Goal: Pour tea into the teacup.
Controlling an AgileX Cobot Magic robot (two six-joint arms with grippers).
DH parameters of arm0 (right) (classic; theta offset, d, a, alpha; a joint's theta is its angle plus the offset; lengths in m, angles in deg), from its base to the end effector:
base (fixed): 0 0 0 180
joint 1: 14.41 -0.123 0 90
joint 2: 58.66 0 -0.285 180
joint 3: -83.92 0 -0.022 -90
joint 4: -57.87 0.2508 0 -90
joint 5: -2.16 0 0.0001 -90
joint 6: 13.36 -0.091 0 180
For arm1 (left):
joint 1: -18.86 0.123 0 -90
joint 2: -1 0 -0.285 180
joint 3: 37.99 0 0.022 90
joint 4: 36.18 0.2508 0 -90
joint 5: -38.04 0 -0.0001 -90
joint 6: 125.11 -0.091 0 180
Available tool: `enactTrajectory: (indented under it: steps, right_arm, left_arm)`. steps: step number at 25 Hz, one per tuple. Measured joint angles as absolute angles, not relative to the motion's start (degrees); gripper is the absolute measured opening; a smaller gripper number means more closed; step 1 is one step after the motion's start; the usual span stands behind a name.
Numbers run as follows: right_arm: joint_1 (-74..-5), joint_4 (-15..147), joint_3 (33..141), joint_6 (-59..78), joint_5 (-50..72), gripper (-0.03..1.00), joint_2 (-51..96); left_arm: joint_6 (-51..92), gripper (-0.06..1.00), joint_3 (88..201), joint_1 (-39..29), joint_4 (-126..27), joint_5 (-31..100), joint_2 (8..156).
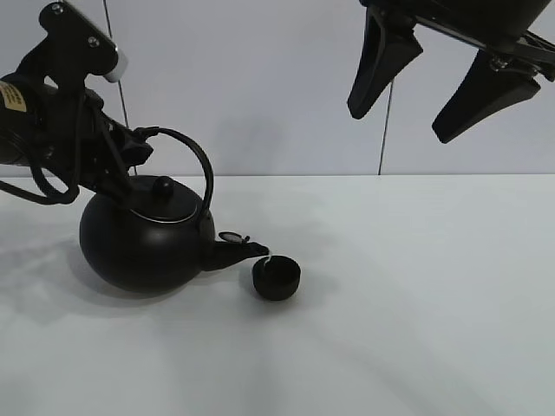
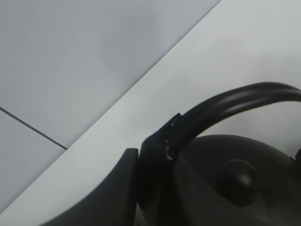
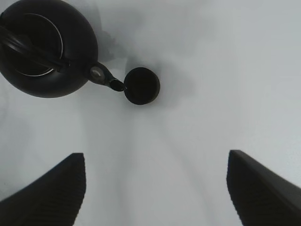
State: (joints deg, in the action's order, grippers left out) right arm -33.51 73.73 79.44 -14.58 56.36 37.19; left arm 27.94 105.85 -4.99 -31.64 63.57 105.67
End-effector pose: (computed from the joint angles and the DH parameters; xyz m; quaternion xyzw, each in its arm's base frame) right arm 0.2951 0.1235 0.3038 -0.0967 0.9627 0.1635 0.1925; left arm 0.3004 -0.1362 0.1791 0.3976 0.7457 0.0192 0.5343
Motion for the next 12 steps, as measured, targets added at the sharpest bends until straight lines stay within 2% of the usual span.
enactTrajectory:
  steps: [12]
  right_arm:
    - [-33.5, 73.7, 79.4, -14.6, 56.3, 0.57, 37.2]
  left_arm:
    - [27.9, 0.13, 105.9, -5.0, -31.6, 63.3, 105.7]
